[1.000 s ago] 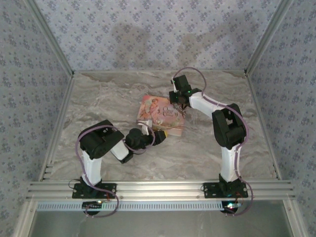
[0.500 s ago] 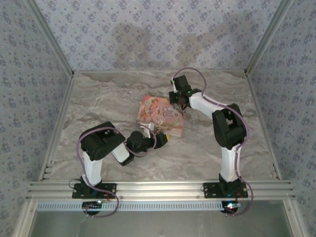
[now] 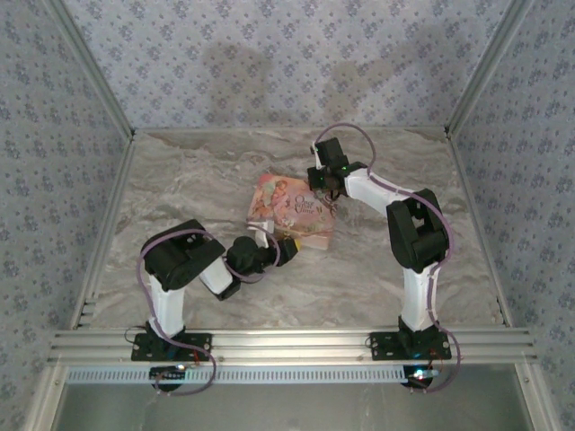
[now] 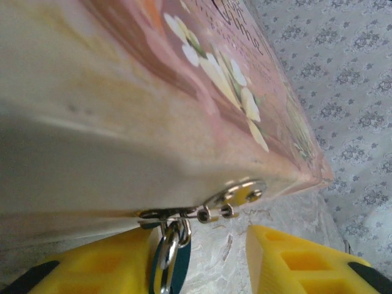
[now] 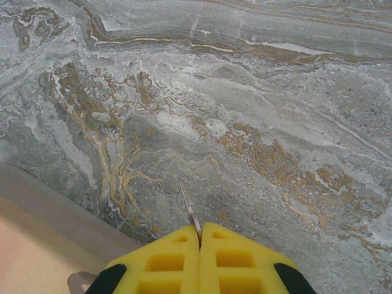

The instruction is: Unlock the padlock with the key

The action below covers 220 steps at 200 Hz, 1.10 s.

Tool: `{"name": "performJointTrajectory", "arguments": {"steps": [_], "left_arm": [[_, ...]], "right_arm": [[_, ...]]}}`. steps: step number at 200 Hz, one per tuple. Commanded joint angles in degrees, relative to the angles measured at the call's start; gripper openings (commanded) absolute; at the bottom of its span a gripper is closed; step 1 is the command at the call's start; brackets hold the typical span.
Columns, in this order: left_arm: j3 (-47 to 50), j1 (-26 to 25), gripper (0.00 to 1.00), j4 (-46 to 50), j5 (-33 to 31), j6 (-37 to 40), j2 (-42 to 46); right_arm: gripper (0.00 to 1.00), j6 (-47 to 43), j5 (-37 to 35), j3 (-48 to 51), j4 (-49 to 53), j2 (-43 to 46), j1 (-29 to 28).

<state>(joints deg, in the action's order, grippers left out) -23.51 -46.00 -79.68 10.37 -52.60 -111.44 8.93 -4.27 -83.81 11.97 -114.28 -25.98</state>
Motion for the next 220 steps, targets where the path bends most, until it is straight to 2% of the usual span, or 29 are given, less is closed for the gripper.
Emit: {"name": "performJointTrajectory", "arguments": {"steps": [1, 17, 35, 56, 87, 126, 179, 220], "left_arm": [[-0.74, 0.48, 0.35, 0.35, 1.32, -0.75, -1.22], [-1.06, 0.7, 0.35, 0.81, 1.32, -1.52, -1.63], [-1.12, 0.75, 0.41, 1.15, 1.49, -1.88, -2.19], [-1.34, 0.08, 0.43, 0.41, 1.28, -2.17, -2.91], [-2.25, -2.07, 0.54, 0.55, -0.49, -2.07, -3.58], [-1.95, -2.87, 0.56, -0.96, -1.92, -1.68, -3.69], [-0.45, -2.78, 0.4, -0.92, -0.53, -0.42, -0.52], [1.33, -2.13, 0.34, -0.91, -0.72, -1.01, -0.52]], "right_arm": [[0.0, -0.67, 0.88, 1.37, 3.23, 0.77, -0.68], [0.0, -0.67, 0.85, 1.37, 3.24, 0.72, -0.68], [0.0, -0.75, 0.76, 1.28, 3.26, 0.86, -0.68], [0.0, -0.84, 0.67, 1.17, 3.39, 0.81, -0.71], [0.0, -0.75, 0.85, 1.19, 3.26, 0.73, -0.65], [0.0, -0.76, 0.85, 1.74, 3.06, 0.81, -0.72], [0.0, -0.75, 0.77, 2.1, 2.88, 1.08, -0.48], [0.0, -0.58, 0.84, 2.35, 2.62, 1.3, -0.49]]}}
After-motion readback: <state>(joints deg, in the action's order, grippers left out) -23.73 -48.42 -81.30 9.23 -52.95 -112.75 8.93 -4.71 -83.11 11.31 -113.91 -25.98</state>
